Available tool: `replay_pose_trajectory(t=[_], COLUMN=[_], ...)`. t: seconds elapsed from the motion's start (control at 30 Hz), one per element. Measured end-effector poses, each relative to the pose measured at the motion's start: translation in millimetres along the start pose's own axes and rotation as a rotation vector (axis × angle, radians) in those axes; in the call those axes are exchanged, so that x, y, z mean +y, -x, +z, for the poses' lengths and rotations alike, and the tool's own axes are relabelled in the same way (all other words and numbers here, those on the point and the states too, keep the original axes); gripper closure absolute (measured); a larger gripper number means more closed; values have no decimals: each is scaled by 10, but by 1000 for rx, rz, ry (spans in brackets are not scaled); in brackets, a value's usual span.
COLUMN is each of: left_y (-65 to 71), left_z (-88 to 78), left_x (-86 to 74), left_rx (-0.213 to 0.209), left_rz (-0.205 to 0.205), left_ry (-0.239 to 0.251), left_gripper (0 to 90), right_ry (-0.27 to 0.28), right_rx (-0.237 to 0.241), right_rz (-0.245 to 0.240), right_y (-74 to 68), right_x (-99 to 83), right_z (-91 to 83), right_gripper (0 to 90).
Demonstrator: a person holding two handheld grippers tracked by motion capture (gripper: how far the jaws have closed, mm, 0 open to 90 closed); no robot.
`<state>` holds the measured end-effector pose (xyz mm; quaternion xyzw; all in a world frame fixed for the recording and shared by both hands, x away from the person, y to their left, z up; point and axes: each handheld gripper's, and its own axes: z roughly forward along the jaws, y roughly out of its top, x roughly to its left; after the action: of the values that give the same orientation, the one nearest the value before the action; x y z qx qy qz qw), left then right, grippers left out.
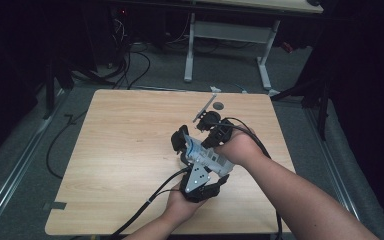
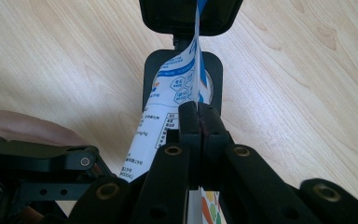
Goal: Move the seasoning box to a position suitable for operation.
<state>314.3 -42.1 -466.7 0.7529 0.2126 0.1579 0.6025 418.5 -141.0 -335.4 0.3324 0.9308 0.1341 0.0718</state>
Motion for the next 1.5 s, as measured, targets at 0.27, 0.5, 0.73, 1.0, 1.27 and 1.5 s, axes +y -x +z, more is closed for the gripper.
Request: replay_pose_trajectory(t=[0.27,0.5,0.73,1.0,1.27,1.5], left_y=[0,2,4,2,-1,-2], left_z=[-2,-2,0,-1,-3,-3], left_x=[3,9,13,11,8,7], left_rx=[-1,-1,-2,-2,0,0], left_rz=[0,0,0,1,2,0], left_ry=[1,2,3,2,0,2], left_gripper=[532,532,533,533,532,533], right_ry=[0,4,2,2,-1,2], right_rx=[-3,-1,-3,-1,-2,0], right_rz=[3,3,3,3,0,0], right_y=[-3,-3,0,-3,-7,-6], right_x=[0,-3,-5,-2,3,2], right_z=[-10,-15,-20,-15,-8,-6], right_gripper=[900,900,900,900,900,900])
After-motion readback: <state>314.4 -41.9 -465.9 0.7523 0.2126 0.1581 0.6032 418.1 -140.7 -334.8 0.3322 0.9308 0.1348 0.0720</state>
